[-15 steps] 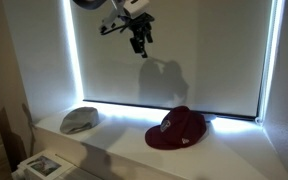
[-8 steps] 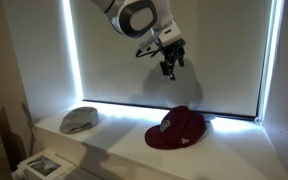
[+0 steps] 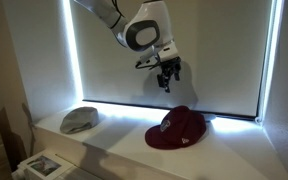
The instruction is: Move the maroon cap to the left on the gray cup
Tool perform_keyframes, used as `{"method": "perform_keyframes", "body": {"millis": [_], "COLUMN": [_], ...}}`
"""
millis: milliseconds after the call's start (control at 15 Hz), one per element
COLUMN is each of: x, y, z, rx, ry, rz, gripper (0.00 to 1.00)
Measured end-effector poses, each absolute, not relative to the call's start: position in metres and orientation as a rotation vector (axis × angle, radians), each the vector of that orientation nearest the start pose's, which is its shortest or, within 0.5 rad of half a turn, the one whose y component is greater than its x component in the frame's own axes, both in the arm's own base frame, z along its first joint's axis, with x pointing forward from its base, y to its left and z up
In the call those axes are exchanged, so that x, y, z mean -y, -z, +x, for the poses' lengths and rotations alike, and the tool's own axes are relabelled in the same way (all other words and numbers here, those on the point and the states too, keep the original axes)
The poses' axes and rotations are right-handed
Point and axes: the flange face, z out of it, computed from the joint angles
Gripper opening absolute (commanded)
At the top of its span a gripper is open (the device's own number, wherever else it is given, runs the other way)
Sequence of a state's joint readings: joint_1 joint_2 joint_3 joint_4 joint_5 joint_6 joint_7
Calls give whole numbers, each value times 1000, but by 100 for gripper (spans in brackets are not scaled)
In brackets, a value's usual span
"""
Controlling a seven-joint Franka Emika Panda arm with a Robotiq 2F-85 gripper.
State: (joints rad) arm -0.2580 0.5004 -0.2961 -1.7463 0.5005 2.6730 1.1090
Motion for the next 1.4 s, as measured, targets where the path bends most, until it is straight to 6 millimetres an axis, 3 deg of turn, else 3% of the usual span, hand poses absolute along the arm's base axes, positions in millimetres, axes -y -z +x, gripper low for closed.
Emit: {"method": "perform_keyframes", "body": {"millis": [200,400,533,1333,1400], "x": [349,344,349,357,357], "y": [-324,-272,-249,-238,-239], "z": [603,605,607,610,610], "rx": [-2387,-2525,-2580,-2648,-2648], "ry": [508,404,398,444,445], "rz": [-1574,-1598,-1586,-1560,-1560], "gripper": [100,100,100,100,75]}}
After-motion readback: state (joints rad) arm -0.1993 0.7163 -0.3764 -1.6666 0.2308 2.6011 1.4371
